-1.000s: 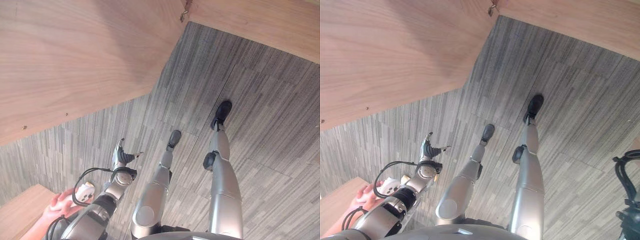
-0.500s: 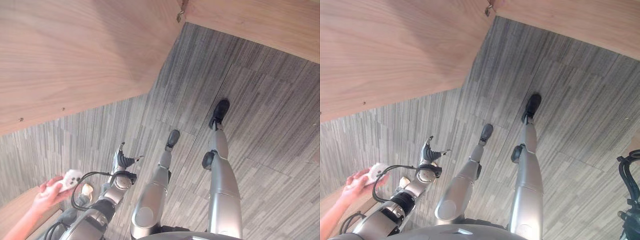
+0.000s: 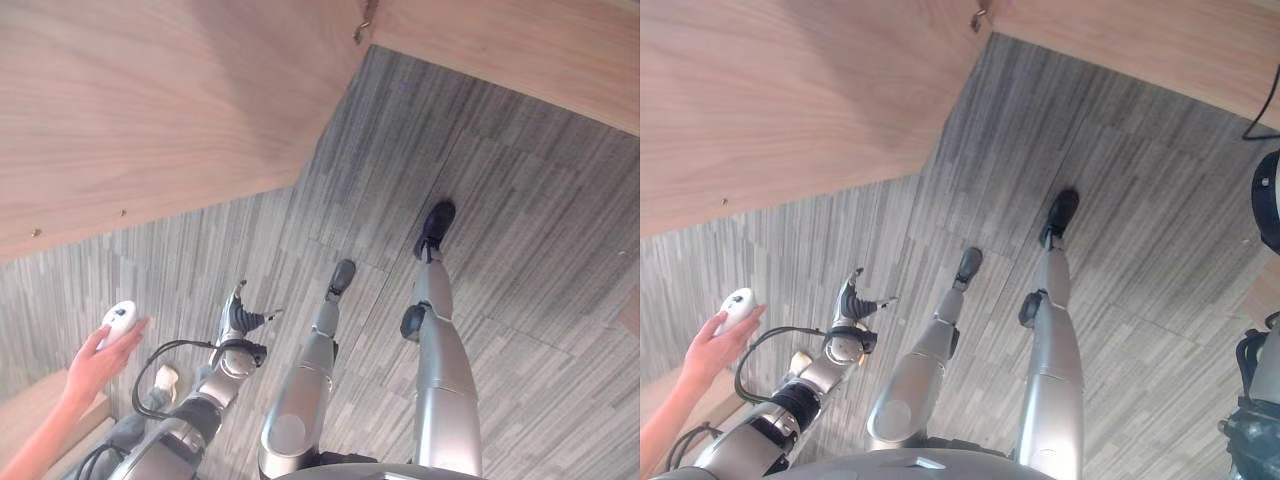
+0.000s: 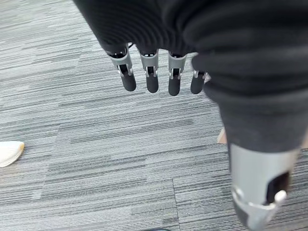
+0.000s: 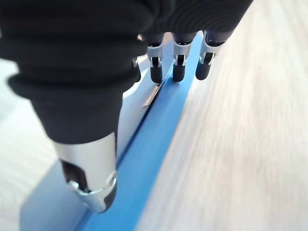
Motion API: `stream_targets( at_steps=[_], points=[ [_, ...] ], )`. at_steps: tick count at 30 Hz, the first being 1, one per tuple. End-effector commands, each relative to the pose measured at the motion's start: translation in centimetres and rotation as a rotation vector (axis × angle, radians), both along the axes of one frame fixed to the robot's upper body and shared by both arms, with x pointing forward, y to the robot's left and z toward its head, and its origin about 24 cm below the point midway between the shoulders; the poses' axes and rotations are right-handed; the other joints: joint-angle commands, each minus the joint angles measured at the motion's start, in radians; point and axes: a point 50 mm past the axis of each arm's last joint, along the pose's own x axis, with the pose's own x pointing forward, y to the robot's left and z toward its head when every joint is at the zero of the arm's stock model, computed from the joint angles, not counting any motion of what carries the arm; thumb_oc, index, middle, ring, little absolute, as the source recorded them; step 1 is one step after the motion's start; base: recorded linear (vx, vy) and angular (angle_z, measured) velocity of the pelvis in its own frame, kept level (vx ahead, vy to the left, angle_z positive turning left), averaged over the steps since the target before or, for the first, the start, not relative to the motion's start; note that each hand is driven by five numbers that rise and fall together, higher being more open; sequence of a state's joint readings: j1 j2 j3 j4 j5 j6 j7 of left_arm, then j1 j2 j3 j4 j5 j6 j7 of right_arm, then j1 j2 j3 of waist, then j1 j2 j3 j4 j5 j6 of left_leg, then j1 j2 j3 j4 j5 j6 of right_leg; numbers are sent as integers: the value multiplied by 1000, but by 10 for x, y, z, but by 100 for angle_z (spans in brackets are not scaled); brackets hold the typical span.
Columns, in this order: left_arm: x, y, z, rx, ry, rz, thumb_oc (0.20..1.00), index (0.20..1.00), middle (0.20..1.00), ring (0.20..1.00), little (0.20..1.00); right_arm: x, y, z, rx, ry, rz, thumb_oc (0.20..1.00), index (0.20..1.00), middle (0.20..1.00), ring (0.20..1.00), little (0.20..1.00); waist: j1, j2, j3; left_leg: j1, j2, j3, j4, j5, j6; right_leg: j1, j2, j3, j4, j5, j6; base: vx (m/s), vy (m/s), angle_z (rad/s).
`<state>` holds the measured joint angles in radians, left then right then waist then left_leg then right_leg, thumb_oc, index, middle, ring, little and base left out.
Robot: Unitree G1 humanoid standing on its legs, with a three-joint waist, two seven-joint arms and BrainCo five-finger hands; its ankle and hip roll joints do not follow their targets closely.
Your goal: Put the empty folder in the office cabinet
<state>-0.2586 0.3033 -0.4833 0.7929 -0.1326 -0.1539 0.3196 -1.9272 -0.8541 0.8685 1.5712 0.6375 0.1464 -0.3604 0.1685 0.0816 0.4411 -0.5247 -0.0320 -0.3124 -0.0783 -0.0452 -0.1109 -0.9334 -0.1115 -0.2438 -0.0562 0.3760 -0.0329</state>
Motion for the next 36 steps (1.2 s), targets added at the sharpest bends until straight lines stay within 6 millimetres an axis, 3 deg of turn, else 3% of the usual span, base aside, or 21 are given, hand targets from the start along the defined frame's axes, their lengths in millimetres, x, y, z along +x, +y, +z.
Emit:
stream_targets(
  at_steps=[1, 2, 3, 4, 6, 18, 30, 31, 36],
  points=[
    [-28, 37, -13, 118, 83, -3, 1000, 1000, 1000, 1000, 1000, -18, -4, 27, -192, 39, -86, 1000, 1000, 1000, 1000, 1000, 55, 8, 10, 60, 18, 22, -9, 59, 11, 64, -11, 31, -10, -152, 180, -79, 35, 1],
    [-28, 37, -12, 114, 79, 1, 1000, 1000, 1000, 1000, 1000, -19, 2, 35, -220, -6, -83, 1000, 1000, 1000, 1000, 1000, 55, 15, 13, 59, 19, 23, -9, 61, 11, 62, -9, 31, -11, -153, 179, -74, 46, -1],
    [-29, 38, -12, 111, 82, 5, 1000, 1000, 1000, 1000, 1000, -20, 1, 35, -182, -48, -55, 947, 947, 947, 947, 947, 54, 17, 15, 57, 17, 24, -9, 63, 11, 60, -10, 31, -12, -152, 180, -10, 48, 1],
    [-31, 42, -13, 104, 90, 25, 1000, 1000, 1000, 1000, 1000, -22, -1, 36, -176, -69, -56, 291, 291, 291, 291, 291, 52, 17, 16, 55, 16, 27, -9, 64, 11, 58, -8, 32, -12, -152, 181, -6, 36, 1],
    [-33, 44, -14, 99, 96, 39, 1000, 1000, 1000, 1000, 1000, -22, 4, 42, -225, -70, -63, 200, 200, 200, 200, 200, 50, 19, 19, 52, 16, 29, -9, 66, 10, 56, -6, 33, -13, -152, 181, -2, 16, 0],
    [-30, 51, -15, 89, 100, 103, 1000, 1000, 1000, 1000, 1000, -12, 21, 42, -173, -174, 25, 200, 200, 200, 200, 200, 24, 13, 29, 52, 18, 45, -9, 68, 5, 56, 6, 37, -17, -156, 182, 0, 9, -2],
    [-31, 52, -14, 72, 86, 124, 1000, 1000, 1000, 1000, 1000, -13, 10, 32, -80, -194, 0, 200, 200, 200, 200, 200, 22, 16, 28, 59, 19, 53, -9, 55, 10, 63, 4, 43, -16, -156, 183, 0, 0, 0],
    [-30, 51, -13, 68, 79, 127, 1000, 1000, 1000, 1000, 1000, -13, 6, 29, -61, -188, -14, 1000, 1000, 1000, 1000, 1000, 21, 16, 28, 62, 19, 55, -9, 50, 12, 64, 4, 44, -16, -157, 184, 0, 0, 0],
    [-28, 53, -12, 68, 72, 146, 1000, 1000, 1000, 1000, 1000, -9, 9, 24, -47, -182, -1, 1000, 1000, 1000, 1000, 1000, 22, 13, 27, 77, 20, 62, -9, 42, 21, 69, 4, 50, -17, -159, 184, -4, 7, 0]
  ],
)
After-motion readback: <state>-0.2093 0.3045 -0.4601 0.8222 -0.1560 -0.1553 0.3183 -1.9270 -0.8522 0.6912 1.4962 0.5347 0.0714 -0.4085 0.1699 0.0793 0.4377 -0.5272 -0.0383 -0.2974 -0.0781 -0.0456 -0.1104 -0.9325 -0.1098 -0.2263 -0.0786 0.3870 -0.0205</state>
